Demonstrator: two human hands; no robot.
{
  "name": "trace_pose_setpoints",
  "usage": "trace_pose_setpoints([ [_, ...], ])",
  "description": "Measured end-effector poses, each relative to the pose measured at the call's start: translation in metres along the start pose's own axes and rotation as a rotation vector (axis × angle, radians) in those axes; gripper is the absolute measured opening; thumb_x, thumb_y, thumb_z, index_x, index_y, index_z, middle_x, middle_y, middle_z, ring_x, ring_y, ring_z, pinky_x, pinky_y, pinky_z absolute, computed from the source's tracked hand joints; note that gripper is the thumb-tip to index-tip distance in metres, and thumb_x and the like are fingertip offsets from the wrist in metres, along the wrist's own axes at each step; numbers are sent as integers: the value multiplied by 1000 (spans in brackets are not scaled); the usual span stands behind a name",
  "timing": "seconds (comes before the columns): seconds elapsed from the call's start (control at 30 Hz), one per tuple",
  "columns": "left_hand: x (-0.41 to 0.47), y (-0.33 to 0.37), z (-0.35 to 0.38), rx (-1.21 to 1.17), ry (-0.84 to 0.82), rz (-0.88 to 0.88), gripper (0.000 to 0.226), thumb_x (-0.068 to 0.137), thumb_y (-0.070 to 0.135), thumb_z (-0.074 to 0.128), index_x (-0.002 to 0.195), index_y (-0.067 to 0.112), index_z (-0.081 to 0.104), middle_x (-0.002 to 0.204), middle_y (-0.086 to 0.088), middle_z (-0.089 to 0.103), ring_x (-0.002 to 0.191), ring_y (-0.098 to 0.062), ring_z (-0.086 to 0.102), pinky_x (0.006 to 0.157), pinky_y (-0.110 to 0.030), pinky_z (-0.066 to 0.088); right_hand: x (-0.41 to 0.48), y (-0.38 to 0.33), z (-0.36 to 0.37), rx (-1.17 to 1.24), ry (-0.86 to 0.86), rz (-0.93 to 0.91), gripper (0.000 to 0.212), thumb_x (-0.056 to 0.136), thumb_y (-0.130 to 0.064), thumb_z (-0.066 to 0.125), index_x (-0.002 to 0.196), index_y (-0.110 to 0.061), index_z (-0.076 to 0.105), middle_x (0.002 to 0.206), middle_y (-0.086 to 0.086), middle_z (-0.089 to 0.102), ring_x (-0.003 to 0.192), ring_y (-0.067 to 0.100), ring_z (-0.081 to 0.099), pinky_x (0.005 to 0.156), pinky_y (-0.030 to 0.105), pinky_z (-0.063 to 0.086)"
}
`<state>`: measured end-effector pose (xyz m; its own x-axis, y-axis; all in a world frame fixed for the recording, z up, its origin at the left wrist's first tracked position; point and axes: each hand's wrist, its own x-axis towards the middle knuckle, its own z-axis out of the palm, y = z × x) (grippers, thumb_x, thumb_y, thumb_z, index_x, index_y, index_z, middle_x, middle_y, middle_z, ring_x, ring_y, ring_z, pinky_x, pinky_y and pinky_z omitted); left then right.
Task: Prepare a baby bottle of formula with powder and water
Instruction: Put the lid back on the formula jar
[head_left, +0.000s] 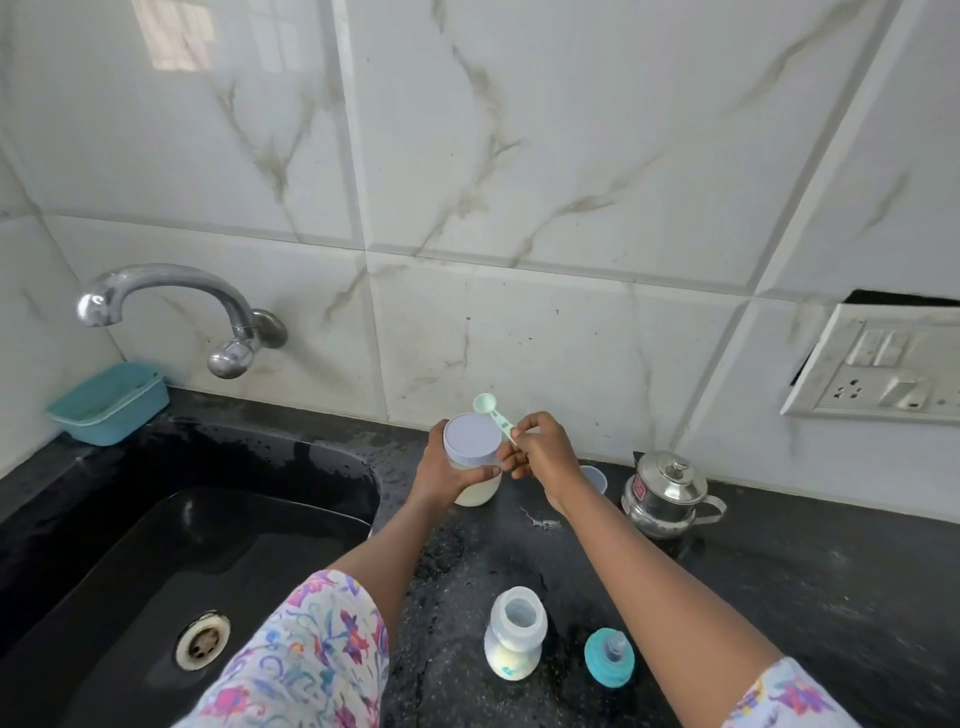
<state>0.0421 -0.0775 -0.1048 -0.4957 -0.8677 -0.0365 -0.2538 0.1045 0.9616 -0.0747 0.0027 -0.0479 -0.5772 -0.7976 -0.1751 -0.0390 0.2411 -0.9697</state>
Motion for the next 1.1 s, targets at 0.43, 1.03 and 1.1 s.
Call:
trace_pose_setpoints([
  [0.43,12,2,0,-77,-106,-8,117,31,45,80,131,12,30,120,0,47,109,-14,50,87,-27,41,14,16,11,37,-77,115,9,96,-11,50,88,-9,47,68,16,63,50,20,57,46,24,46],
  [1.03,-95,6,-12,-67,-51,69,67,82,39,68,137,25,34,133,9,42,122,-8,39,97,-26,30,-45,29,-29,-242,394,57,27,84,-35,57,73,-10,52,73,12,64,70,32,63,67,45,52],
  [1.1,-110,4,-8,-45,-109,87,65,80,50,62,134,26,37,129,12,46,125,-10,43,97,-25,31,-58,31,-35,-284,432,30,23,87,-28,57,76,-9,51,79,10,61,80,32,58,66,37,44],
])
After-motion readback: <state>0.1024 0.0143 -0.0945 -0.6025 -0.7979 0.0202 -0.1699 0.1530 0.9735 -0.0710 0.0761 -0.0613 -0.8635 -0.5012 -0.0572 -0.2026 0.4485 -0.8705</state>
